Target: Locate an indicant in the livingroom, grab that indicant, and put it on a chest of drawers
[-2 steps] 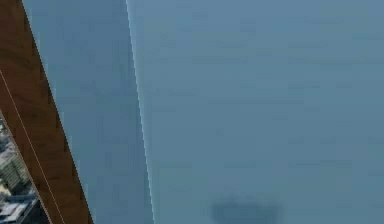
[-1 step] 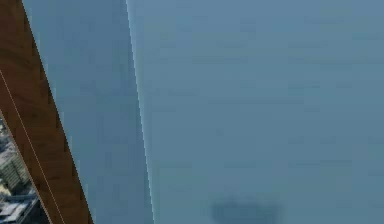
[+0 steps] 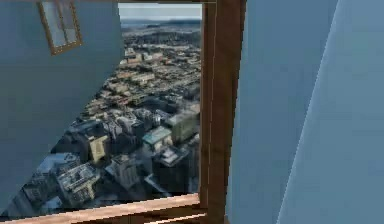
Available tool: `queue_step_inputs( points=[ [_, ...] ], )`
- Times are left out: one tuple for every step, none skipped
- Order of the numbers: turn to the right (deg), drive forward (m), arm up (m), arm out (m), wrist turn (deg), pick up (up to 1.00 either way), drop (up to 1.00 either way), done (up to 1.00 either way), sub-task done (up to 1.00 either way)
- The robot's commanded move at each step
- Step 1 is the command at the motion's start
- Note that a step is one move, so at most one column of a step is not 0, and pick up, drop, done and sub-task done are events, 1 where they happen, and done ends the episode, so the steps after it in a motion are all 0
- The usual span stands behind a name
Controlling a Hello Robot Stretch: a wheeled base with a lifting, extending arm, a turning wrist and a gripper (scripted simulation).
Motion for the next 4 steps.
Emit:
queue_step_inputs(
  points=[
    [-45.0, 0.0, 0.0, 0.0, 0.0, 0.0, 0.0, 0.0, 0.0],
    [-39.0, 0.0, 0.0, 0.0, 0.0, 0.0, 0.0, 0.0, 0.0],
    [0.0, 0.3, 0.0, 0.0, 0.0, 0.0, 0.0, 0.0, 0.0],
    [-36.0, 0.0, 0.0, 0.0, 0.0, 0.0, 0.0, 0.0, 0.0]
  ],
)
